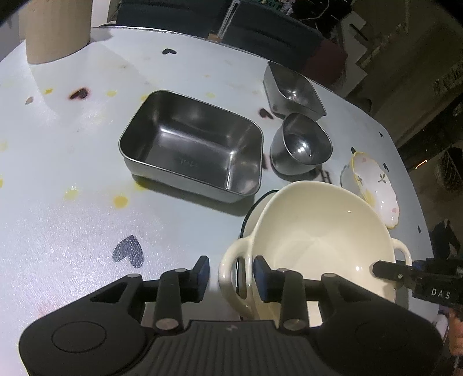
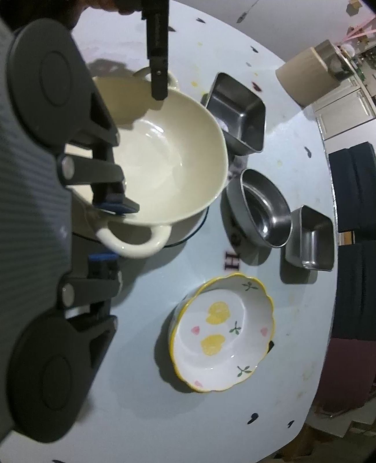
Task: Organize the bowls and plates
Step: 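Lower the cream bowl onto the table beside the steel dishes with both grippers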
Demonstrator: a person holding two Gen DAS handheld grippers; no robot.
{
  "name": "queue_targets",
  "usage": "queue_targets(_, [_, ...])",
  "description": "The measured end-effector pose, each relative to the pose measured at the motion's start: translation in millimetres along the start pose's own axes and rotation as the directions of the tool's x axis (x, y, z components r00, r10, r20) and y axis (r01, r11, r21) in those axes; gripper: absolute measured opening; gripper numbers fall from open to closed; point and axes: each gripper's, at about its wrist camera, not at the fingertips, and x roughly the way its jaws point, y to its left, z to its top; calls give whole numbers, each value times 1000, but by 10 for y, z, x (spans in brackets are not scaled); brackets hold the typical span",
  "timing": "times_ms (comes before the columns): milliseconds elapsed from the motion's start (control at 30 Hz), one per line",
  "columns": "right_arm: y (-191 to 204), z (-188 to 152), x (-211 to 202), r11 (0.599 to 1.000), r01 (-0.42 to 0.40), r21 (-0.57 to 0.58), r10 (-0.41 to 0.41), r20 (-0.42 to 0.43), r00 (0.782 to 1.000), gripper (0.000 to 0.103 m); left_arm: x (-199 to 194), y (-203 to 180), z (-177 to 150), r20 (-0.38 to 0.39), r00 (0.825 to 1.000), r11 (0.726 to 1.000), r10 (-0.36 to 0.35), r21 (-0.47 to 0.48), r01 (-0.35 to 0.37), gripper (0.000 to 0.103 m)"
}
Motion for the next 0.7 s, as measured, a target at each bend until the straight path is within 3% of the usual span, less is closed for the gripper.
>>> queue_targets(300, [7,0,130,999,45,-12,-46,-53,998,42,-14,-60,5,1,1000,999,12,32,-12,41])
queue_targets(700, [12,5,188,998,56,-9,-57,-68,996,44,-24,-80,10,-10,1000,999,18,50,-18,41])
